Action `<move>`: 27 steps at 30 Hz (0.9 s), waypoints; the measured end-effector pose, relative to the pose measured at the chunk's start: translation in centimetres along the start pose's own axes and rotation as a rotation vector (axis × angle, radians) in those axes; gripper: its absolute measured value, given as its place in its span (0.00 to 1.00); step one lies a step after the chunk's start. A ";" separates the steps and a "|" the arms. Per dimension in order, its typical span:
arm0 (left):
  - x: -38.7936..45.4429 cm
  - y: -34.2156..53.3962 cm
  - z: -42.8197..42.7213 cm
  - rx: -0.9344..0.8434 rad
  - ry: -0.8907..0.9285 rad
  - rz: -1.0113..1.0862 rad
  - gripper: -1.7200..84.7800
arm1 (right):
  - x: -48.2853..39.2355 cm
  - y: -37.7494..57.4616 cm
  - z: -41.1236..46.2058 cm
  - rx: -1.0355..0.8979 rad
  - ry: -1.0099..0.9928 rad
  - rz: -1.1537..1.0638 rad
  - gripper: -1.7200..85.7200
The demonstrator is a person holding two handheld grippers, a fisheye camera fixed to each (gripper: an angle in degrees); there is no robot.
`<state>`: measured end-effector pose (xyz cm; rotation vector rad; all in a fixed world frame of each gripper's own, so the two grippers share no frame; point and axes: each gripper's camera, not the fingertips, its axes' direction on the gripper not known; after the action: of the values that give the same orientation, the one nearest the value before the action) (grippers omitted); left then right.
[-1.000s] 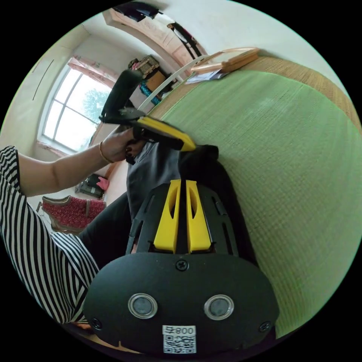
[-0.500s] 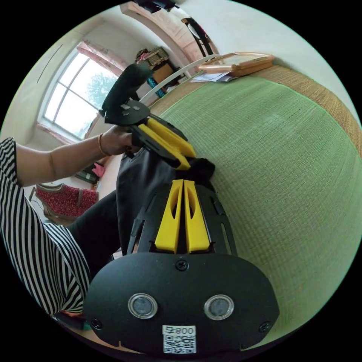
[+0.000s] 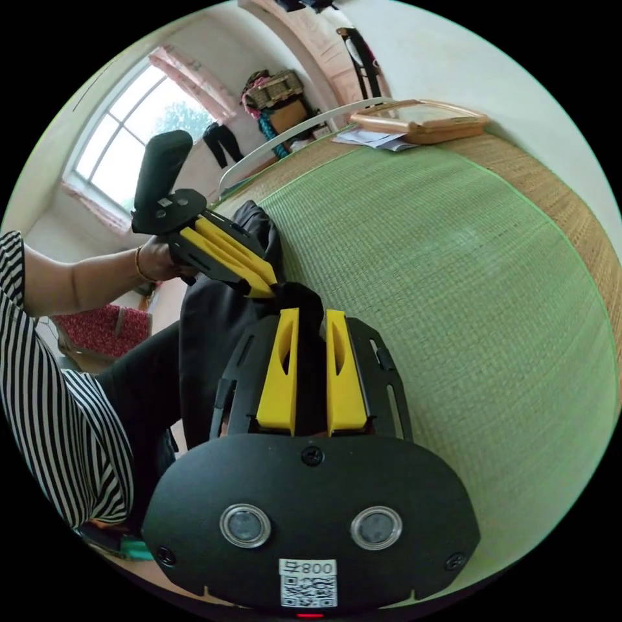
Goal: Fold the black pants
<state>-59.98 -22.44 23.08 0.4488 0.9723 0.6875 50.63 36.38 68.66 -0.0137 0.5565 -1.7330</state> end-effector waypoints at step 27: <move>14.9 -4.4 5.5 -0.067 0.057 0.034 0.02 | 11.3 -6.9 -0.4 -0.147 -0.203 0.168 0.04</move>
<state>-48.06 -15.24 14.22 0.3894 0.9944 0.7641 41.38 26.97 67.65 -0.2387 0.5184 -1.5043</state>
